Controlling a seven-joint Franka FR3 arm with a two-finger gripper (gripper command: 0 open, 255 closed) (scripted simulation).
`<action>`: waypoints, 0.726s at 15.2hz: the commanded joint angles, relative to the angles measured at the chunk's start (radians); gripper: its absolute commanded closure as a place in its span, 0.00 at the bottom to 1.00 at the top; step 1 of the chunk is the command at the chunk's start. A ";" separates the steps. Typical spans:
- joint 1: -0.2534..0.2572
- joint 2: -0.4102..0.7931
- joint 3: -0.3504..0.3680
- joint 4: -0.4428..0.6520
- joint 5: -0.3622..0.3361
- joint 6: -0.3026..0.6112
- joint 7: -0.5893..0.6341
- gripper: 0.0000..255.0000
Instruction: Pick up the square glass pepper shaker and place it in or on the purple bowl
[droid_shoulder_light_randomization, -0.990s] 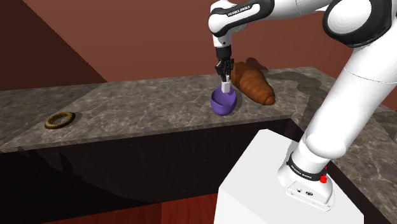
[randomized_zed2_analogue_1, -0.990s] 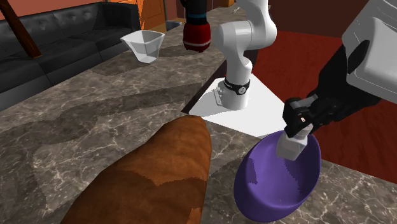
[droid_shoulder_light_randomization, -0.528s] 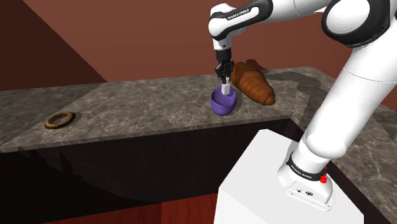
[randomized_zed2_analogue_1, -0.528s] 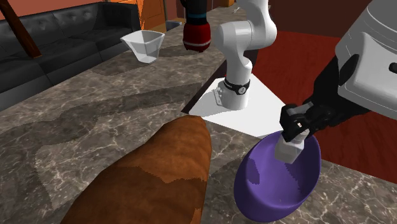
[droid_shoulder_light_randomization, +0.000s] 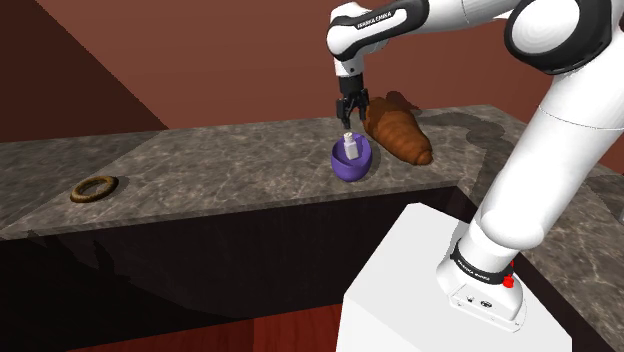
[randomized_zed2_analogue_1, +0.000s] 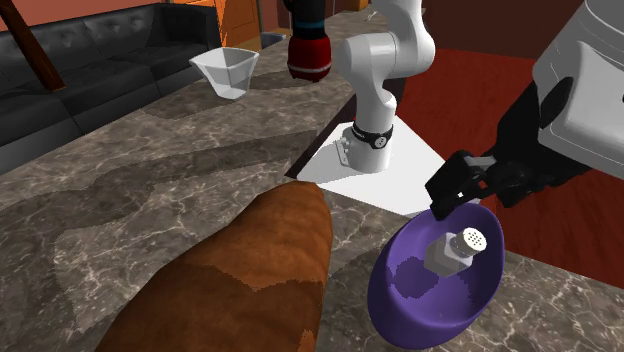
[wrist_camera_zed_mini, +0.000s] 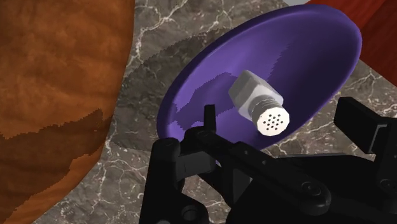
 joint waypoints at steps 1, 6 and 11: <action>0.001 0.004 0.001 0.056 0.002 -0.052 0.000 0.00; 0.002 0.017 0.002 0.129 0.004 -0.113 -0.002 0.00; 0.002 0.017 0.002 0.129 0.004 -0.113 -0.002 0.00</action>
